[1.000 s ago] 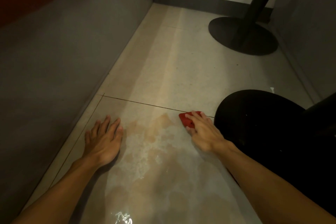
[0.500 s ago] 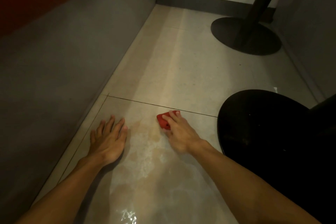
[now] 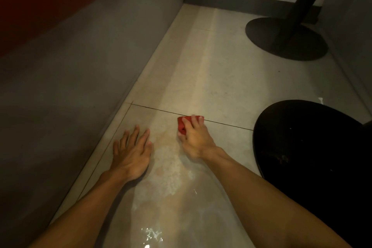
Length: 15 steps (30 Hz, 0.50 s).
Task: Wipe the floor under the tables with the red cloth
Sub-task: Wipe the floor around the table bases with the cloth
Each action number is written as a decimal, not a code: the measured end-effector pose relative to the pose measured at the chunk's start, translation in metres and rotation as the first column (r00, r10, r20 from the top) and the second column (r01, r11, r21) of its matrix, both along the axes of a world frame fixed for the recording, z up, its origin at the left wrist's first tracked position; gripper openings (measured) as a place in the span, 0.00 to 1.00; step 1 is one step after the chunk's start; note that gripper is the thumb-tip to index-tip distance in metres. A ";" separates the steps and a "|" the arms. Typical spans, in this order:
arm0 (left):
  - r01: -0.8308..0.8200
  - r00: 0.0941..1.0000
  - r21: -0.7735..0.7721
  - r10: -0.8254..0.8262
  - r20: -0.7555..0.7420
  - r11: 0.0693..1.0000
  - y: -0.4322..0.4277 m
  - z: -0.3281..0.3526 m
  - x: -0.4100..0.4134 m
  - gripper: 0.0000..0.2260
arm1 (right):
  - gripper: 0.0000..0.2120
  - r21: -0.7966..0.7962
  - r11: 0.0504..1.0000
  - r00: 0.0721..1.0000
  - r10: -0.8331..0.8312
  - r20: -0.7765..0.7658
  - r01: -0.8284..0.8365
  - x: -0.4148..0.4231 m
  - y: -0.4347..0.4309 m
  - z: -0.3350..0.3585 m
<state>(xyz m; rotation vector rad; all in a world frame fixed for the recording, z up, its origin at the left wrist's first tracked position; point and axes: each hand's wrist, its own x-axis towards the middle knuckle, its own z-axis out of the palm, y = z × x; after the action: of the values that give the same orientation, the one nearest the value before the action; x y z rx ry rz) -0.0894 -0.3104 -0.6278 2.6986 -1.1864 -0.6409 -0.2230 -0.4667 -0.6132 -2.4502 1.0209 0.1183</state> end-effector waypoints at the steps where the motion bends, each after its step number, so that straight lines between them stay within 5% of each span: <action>1: -0.003 1.000 0.002 0.003 0.002 1.000 0.000 0.001 0.000 0.23 | 0.28 -0.001 0.999 0.999 0.038 0.004 -0.038 0.000 0.004 0.000; 7: 0.014 0.999 -0.027 -0.015 -0.035 1.000 0.002 0.002 0.004 0.23 | 0.26 -0.026 0.974 0.973 0.226 -0.039 -0.227 -0.035 -0.005 0.006; 11: -0.020 1.000 -0.093 0.021 0.012 0.995 0.012 0.006 0.014 0.23 | 0.26 -0.011 0.985 0.984 0.170 -0.053 -0.171 -0.032 -0.016 0.011; 15: -0.042 0.998 0.003 0.042 0.056 0.999 0.032 0.003 0.017 0.23 | 0.27 -0.015 0.998 0.997 0.066 -0.043 -0.067 0.002 -0.012 0.005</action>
<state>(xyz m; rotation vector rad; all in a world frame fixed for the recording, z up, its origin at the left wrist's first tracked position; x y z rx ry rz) -0.0723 -0.2786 -0.6246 2.7542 -1.1384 -0.5672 -0.2212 -0.4792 -0.6078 -2.5070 0.9617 0.1853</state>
